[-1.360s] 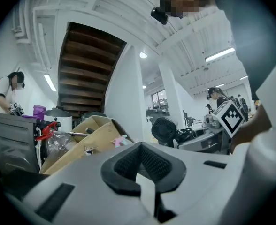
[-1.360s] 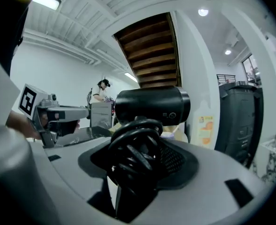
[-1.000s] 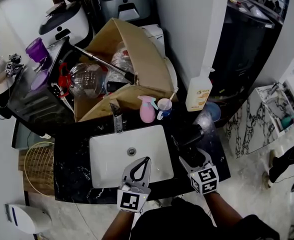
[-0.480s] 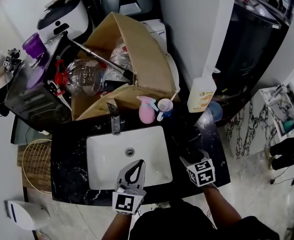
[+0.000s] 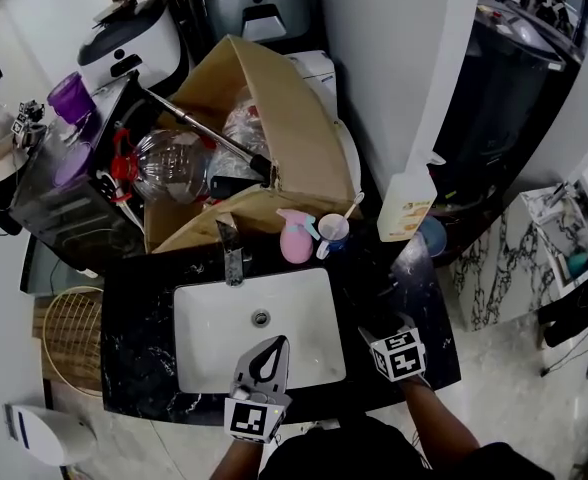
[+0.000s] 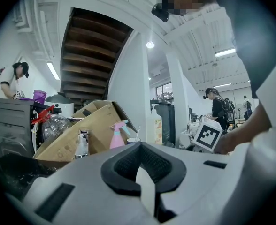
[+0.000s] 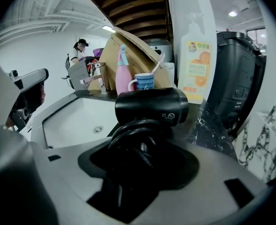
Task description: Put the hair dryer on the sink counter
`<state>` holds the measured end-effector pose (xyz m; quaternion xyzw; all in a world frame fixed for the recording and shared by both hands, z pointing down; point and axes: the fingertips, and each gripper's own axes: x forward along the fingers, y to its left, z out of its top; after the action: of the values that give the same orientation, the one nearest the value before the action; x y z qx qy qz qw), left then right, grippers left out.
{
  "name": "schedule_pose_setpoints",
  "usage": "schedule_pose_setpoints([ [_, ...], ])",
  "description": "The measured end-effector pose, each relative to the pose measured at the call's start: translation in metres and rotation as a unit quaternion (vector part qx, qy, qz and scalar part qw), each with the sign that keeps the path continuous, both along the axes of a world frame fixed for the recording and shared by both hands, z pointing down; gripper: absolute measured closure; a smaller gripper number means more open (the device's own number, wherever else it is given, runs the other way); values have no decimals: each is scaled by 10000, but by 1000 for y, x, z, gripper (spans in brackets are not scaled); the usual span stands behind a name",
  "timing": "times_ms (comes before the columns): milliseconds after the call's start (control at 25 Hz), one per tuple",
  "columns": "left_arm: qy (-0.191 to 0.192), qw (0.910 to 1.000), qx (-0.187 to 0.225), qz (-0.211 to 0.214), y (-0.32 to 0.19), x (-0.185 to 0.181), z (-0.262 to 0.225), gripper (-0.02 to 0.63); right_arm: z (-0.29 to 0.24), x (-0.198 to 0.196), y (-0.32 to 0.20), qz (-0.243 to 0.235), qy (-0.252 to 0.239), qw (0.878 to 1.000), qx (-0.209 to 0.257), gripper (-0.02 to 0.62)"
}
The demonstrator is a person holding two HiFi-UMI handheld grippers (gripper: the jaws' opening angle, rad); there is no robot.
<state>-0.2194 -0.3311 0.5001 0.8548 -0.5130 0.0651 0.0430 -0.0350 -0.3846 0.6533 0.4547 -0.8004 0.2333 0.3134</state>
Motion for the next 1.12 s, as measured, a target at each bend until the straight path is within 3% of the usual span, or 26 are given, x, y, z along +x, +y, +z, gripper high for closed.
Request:
schedule_pose_setpoints([
  [200, 8, 9999, 167, 6, -2, -4, 1, 606, 6, -2, 0, 18, 119, 9999, -103, 337],
  [640, 86, 9999, -99, -21, 9, -7, 4, 606, 7, 0, 0, 157, 212, 9996, -31, 331],
  [840, 161, 9998, -48, -70, 12, -9, 2, 606, -20, 2, -1, 196, 163, 9990, 364, 324],
  [1120, 57, 9999, 7, -86, 14, -15, -6, 606, -95, -7, -6, 100, -11, 9915, 1299, 325],
])
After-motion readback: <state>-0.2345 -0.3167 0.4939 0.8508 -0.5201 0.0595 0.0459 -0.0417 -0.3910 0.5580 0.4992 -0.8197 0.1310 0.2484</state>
